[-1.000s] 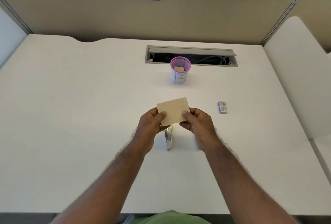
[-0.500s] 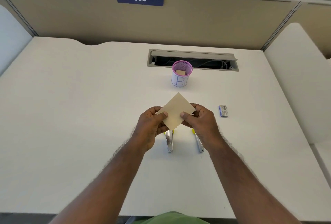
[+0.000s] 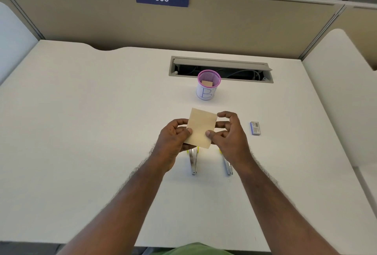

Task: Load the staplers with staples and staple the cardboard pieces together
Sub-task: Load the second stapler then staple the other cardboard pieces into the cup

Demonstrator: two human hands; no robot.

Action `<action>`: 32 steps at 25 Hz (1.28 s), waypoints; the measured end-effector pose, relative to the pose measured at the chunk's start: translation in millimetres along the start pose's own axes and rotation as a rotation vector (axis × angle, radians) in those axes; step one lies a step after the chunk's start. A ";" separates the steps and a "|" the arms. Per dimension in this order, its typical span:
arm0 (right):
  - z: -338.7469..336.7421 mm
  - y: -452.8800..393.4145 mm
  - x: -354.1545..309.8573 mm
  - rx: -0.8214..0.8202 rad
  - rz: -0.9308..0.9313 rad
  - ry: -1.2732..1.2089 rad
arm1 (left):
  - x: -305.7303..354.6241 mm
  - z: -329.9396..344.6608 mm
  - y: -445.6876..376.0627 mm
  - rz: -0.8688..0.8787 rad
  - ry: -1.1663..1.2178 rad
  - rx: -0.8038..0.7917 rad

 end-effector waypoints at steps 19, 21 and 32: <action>-6.2 -4.0 -11.7 -0.072 -0.112 0.261 | 35.6 5.0 11.1 0.489 -0.799 0.259; -6.2 -5.2 -11.2 -0.089 -0.098 0.250 | 34.9 5.9 10.4 0.472 -0.830 0.248; 7.4 -5.8 1.9 -0.362 0.048 0.227 | 30.2 7.9 8.0 0.274 -0.692 0.101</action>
Point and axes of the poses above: each hand's wrist, its own y-axis away from the middle knuckle, its own z-axis out of the palm, x = y × z, the point moved 7 cm from there along -y, towards the middle knuckle, and after that the axes turned 12 degrees about -z, right-handed, at the moved point
